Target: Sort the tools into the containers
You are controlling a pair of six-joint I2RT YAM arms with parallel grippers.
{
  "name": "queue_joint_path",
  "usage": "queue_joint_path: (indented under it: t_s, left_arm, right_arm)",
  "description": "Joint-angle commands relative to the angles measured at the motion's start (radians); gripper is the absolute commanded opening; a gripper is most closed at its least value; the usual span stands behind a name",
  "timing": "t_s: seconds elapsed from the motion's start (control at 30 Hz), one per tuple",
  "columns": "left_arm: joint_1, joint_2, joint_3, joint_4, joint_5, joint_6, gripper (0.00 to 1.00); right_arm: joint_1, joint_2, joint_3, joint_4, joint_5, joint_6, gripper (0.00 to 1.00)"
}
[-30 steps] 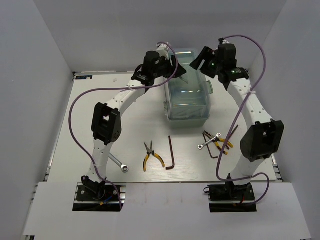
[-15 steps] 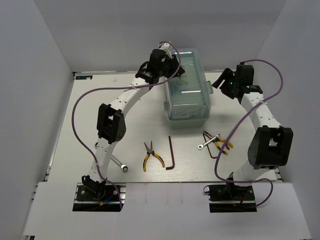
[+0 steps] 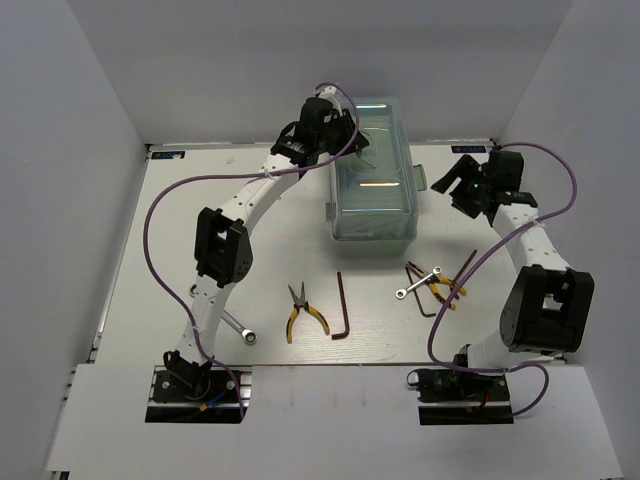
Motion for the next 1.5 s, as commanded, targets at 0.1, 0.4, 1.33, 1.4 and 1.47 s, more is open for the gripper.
queue_joint_path:
  t_s: [0.1, 0.4, 1.33, 1.4, 1.47]
  left_arm:
    - [-0.017, -0.093, 0.031, 0.025, -0.006, -0.005, 0.0]
    - [0.003, -0.191, 0.031, 0.069, 0.033, -0.027, 0.0]
    - [0.069, -0.297, -0.078, 0.111, 0.079, -0.036, 0.0]
    - [0.078, -0.297, -0.078, 0.102, 0.079, -0.036, 0.0]
    - [0.078, -0.297, -0.087, 0.102, 0.088, -0.036, 0.0]
  right_arm:
    - [-0.044, -0.03, -0.031, 0.077, -0.099, 0.011, 0.78]
    - [-0.089, 0.056, -0.057, 0.205, -0.273, 0.062, 0.17]
    - [-0.004, 0.419, 0.222, 0.454, -0.714, 0.18, 0.0]
    - [0.008, 0.421, 0.227, 0.463, -0.739, 0.189, 0.0]
    - [0.016, 0.416, 0.23, 0.491, -0.756, 0.205, 0.0]
